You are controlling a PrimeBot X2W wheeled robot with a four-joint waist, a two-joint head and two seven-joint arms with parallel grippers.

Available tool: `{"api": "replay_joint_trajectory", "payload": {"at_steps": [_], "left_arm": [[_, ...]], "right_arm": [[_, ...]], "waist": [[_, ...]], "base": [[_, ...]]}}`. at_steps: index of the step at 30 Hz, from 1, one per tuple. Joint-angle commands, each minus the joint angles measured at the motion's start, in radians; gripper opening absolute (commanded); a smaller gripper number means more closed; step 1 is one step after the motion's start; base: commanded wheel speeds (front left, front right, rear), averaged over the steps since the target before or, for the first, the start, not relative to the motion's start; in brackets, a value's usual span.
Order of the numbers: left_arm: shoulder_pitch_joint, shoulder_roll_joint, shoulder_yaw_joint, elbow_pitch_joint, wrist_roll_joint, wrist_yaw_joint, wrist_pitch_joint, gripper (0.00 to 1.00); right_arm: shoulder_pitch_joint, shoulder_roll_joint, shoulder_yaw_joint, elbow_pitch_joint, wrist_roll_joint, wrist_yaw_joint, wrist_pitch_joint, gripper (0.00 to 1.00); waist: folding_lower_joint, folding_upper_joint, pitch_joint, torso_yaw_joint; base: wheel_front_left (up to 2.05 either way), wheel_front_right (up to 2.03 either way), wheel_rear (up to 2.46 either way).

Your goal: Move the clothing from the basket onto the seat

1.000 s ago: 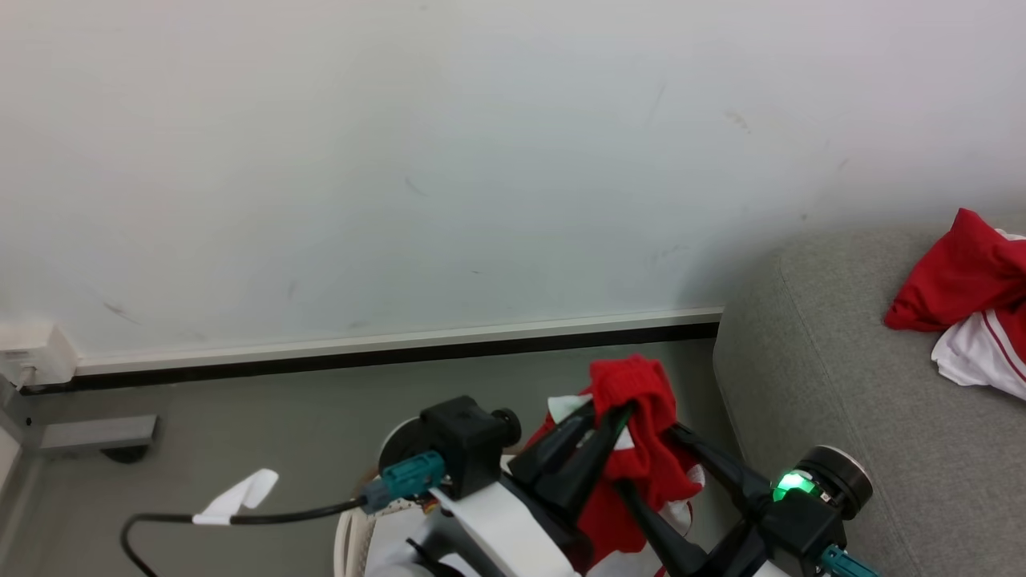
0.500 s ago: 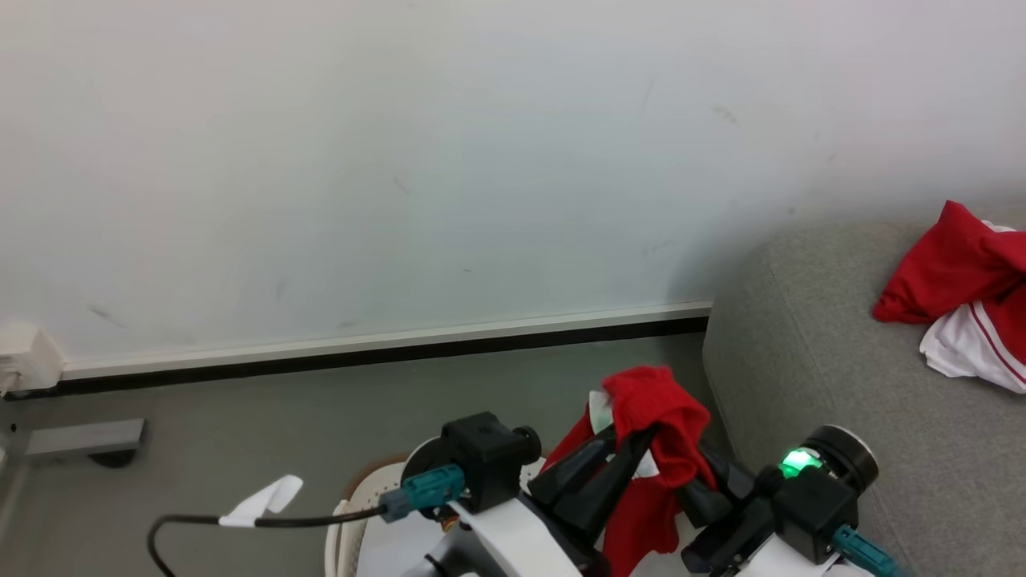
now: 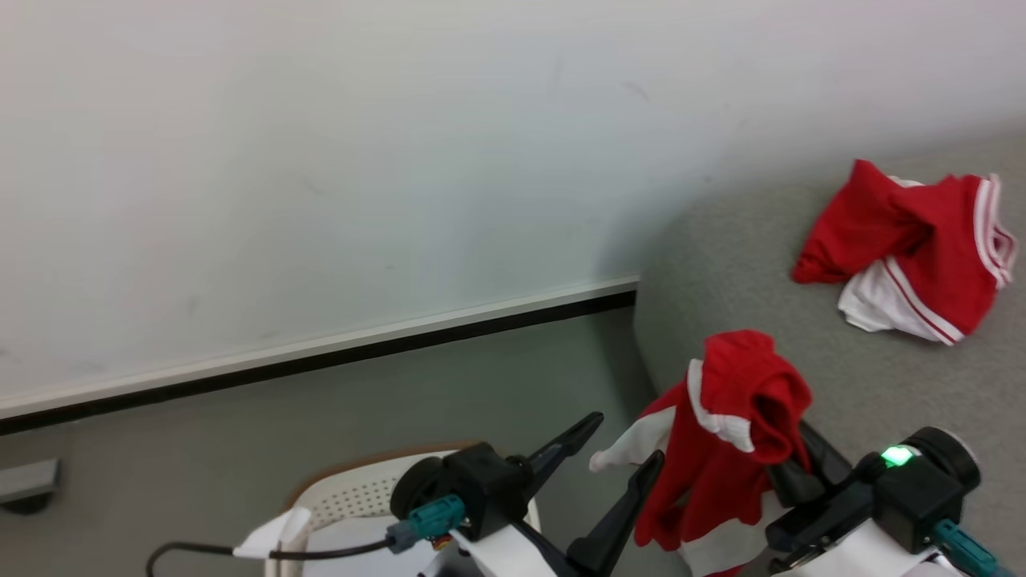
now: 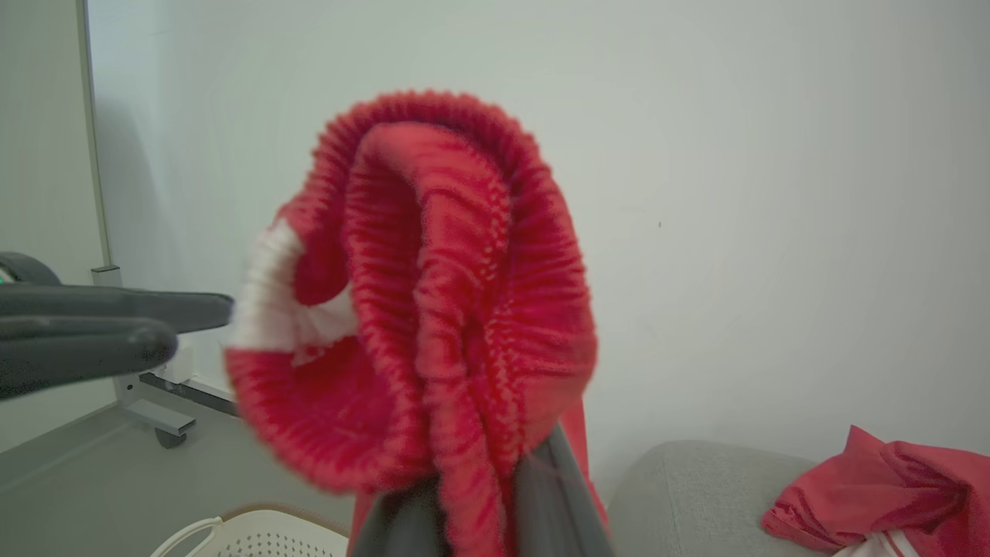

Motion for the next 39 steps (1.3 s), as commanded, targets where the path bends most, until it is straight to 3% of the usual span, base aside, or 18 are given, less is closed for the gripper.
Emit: {"api": "replay_joint_trajectory", "payload": {"at_steps": [1, 11, 19, 28, 39], "left_arm": [[0.01, -0.003, -0.006, 0.015, 0.023, -0.002, -0.027, 1.0], [0.003, -0.037, -0.06, 0.155, 0.063, -0.028, -0.199, 1.0], [-0.027, -0.055, -0.094, 0.23, 0.067, -0.042, -0.252, 1.0], [-0.06, -0.058, -0.113, 0.263, 0.082, -0.042, -0.277, 1.0], [-0.186, -0.038, -0.111, 0.265, 0.114, -0.059, -0.277, 1.0]], "right_arm": [[0.017, -0.013, -0.024, -0.011, -0.007, -0.003, -0.006, 0.0], [0.08, -0.033, -0.16, -0.055, -0.016, -0.002, -0.003, 0.0], [0.112, -0.04, -0.214, -0.077, -0.017, -0.003, 0.002, 0.0], [0.054, -0.028, -0.281, -0.06, -0.003, -0.002, 0.009, 0.0], [-0.322, -0.085, -0.467, 0.064, -0.009, -0.003, 0.061, 0.0]], "waist": [[0.0, 0.0, 0.016, -0.059], [0.0, 0.0, 0.043, -0.209], [0.0, 0.0, 0.055, -0.237], [0.0, 0.0, 0.117, -0.175], [0.0, 0.0, 0.347, -0.014]], "base": [[0.0, 0.0, 0.0], [0.0, 0.0, 0.0], [0.0, 0.0, 0.0], [0.0, 0.0, 0.0], [0.0, 0.0, 0.0]]}}
